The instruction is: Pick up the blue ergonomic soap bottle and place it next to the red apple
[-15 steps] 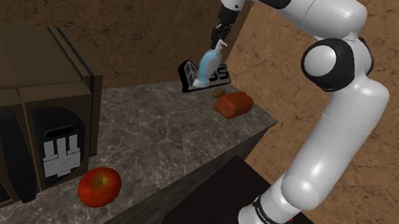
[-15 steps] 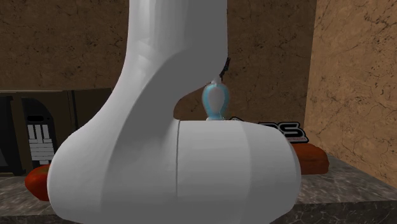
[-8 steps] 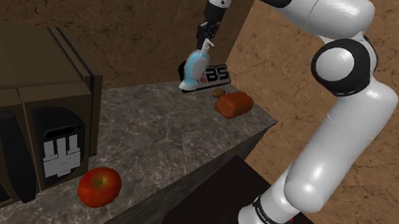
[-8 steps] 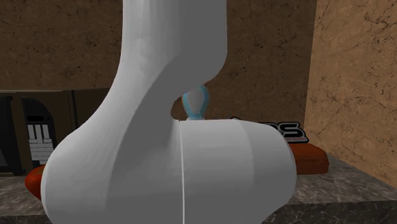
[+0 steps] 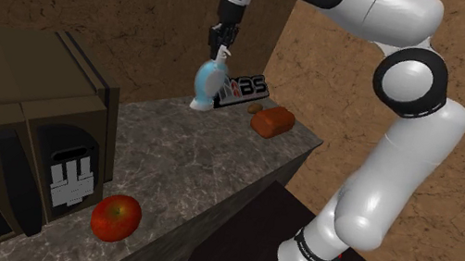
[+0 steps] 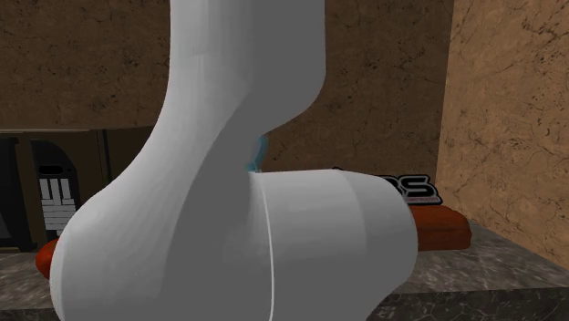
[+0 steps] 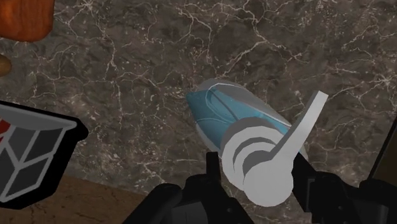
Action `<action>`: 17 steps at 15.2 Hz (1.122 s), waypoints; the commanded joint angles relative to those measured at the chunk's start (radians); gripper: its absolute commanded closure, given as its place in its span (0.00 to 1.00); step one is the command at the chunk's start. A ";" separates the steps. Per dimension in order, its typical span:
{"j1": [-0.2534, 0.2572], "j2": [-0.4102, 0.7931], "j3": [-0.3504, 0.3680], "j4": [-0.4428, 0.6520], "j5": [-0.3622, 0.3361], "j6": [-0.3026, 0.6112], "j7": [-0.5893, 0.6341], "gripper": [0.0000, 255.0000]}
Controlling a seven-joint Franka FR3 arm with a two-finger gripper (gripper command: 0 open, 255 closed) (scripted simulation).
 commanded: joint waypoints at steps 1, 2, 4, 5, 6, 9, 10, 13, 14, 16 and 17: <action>0.029 0.017 0.022 0.032 -0.002 -0.017 0.052 1.00; 0.042 0.022 0.032 0.039 -0.003 -0.020 0.075 1.00; 0.068 0.034 0.051 0.057 -0.005 -0.026 0.120 1.00; 0.081 0.042 0.061 0.068 -0.006 -0.030 0.142 1.00; 0.094 0.052 0.070 0.080 -0.007 -0.034 0.164 1.00; 0.134 0.086 0.097 0.128 -0.012 -0.050 0.230 1.00; 0.147 0.100 0.105 0.147 -0.014 -0.056 0.252 1.00; 0.189 0.149 0.129 0.217 -0.020 -0.080 0.315 1.00; 0.204 0.168 0.137 0.245 -0.023 -0.089 0.336 1.00; 0.234 0.211 0.151 0.308 -0.029 -0.111 0.377 1.00; 0.249 0.236 0.157 0.344 -0.033 -0.124 0.397 1.00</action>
